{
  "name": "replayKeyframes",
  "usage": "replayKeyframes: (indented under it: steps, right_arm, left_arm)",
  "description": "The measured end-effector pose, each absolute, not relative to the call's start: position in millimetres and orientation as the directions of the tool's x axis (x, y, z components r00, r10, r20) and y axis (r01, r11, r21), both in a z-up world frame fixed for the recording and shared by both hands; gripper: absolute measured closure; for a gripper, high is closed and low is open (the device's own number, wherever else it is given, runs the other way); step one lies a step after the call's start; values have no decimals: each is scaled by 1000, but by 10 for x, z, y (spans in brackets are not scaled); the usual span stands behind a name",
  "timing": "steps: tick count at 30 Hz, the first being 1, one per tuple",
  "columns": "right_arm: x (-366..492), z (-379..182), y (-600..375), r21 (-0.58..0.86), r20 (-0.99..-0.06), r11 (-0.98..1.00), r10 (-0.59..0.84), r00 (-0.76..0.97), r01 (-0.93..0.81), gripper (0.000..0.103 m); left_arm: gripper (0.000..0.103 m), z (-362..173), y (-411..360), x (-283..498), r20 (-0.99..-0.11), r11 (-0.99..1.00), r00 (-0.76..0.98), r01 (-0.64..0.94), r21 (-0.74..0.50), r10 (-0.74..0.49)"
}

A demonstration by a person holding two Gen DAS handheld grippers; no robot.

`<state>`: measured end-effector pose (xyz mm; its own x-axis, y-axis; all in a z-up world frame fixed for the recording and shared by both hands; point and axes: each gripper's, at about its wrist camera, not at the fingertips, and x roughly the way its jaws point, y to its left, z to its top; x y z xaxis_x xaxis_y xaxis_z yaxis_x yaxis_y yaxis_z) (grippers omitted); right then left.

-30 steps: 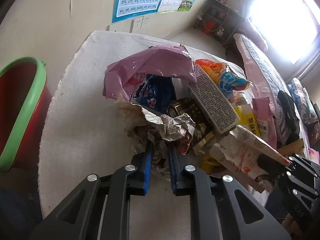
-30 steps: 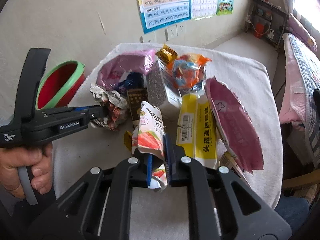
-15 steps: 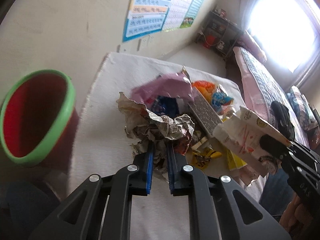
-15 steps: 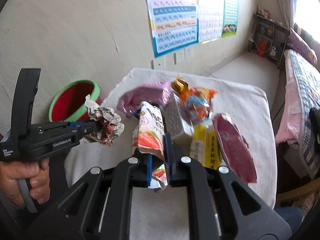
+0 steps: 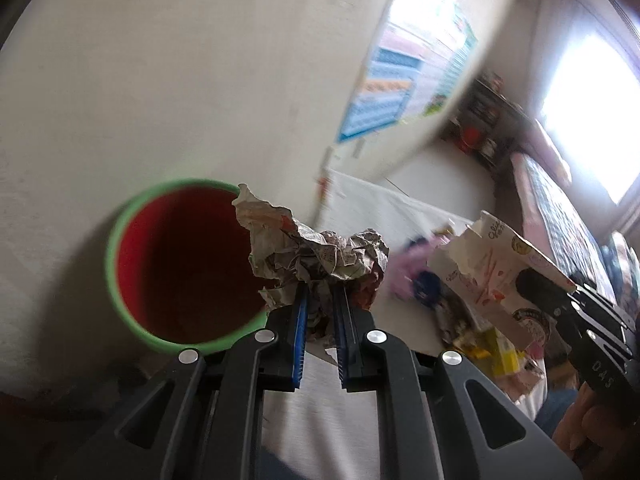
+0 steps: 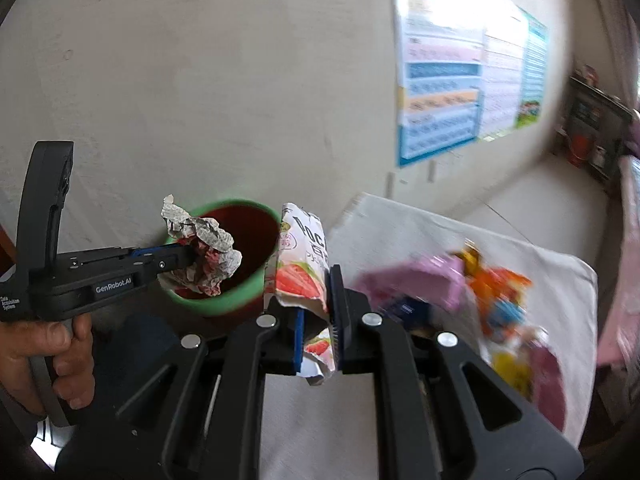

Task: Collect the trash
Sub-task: 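Carry both items to the red bin and open both grippers over it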

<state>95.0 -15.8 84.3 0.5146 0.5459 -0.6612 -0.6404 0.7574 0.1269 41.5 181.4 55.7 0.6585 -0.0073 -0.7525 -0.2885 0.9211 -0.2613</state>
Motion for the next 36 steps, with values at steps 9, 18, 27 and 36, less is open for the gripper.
replayKeyframes:
  steps: [9,18,27,36]
  right_arm:
    - [1144,861,738,124,-655,653,620,432,-748,91]
    - [1392,728,1443,117,-679,612,625,387,-783,91]
    - [1565,475,1659,124,-716,631,591,371,-766,55]
    - [1609,549,1371,125,-700,678,578,419,-725,27]
  left_arm:
    - [93,572,2634,287,-748,873,660,-400,-279,63]
    - [88,399,3081,320,-766,853,640,-432,-294,60]
    - [33,163,3262,544,-780,836,625,-444,-323,32]
    - [13,128,3125,528,-784,816,619,-480,-323,54]
